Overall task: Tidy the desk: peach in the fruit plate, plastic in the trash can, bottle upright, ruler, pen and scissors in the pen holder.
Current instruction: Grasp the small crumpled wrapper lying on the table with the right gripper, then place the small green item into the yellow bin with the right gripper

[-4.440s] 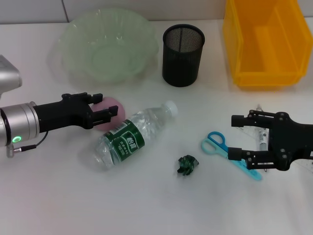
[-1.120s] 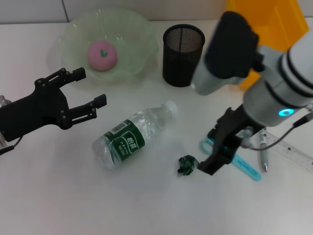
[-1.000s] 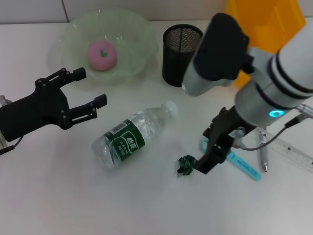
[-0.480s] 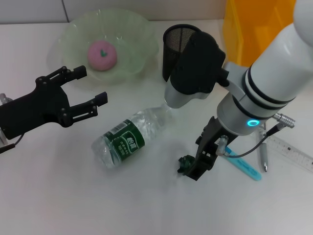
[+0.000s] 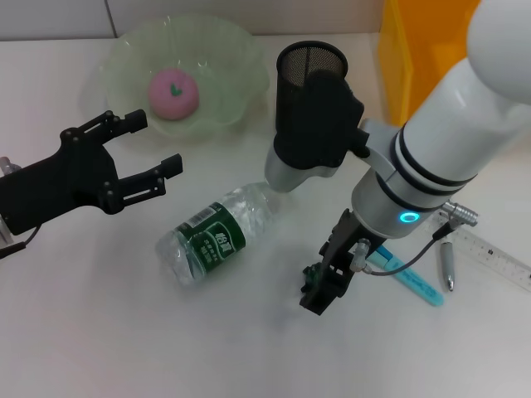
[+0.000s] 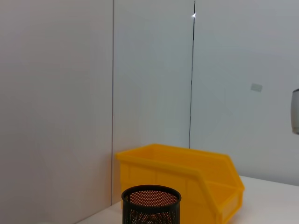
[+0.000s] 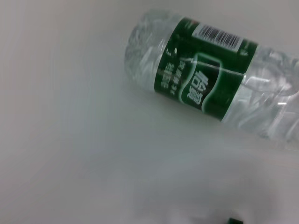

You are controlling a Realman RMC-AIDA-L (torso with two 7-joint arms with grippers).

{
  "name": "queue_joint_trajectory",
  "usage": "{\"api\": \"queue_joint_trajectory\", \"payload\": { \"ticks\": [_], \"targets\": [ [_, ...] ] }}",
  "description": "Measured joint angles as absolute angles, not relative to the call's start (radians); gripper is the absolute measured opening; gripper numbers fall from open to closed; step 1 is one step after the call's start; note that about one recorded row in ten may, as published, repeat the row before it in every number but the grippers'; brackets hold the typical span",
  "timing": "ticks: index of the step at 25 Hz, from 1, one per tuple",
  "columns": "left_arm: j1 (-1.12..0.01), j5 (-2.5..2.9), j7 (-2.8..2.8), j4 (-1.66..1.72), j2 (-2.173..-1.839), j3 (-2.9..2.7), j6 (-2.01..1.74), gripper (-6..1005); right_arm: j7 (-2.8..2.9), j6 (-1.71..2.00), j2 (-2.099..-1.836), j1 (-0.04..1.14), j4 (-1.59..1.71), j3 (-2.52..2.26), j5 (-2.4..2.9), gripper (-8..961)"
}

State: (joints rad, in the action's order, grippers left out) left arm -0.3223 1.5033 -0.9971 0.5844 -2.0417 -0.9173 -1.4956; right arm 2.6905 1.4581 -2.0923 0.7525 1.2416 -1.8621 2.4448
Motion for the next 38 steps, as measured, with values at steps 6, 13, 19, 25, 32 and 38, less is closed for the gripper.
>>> {"api": "queue_joint_trajectory", "payload": {
  "ticks": [6,13,19,25,32,38],
  "targets": [
    [-0.319,1.503,-0.997,0.584,-2.042,-0.916,-1.496,818,2.695,1.444,-2.092,0.771,1.209,-1.874,2.444,761],
    [-0.315,1.503,-0.997,0.584,-2.042,-0.917,-1.495,814,2.698,1.418,-2.092,0.787,1.168,-1.879,2.444,726],
    [-0.317,1.503,-0.997,0.584,-2.041,-0.915,-1.494,811,2.696,1.404,-2.092,0.788,1.168,-1.882,2.444,586],
    [-0.318,1.503,-0.997,0.584,-2.042,-0.914,-1.487,807,2.697,1.413,-2.092,0.788,1.174,-1.878,2.443,412],
    [-0.319,1.503,-0.997,0.584,-2.042,-0.914,-1.484,803,2.701,1.46,-2.088,0.766,1.237,-1.81,2.444,255],
    [-0.317,1.503,-0.994,0.584,-2.042,-0.914,-1.483,800,2.699,1.536,-2.084,0.721,1.369,-1.681,2.489,261]
  ]
}}
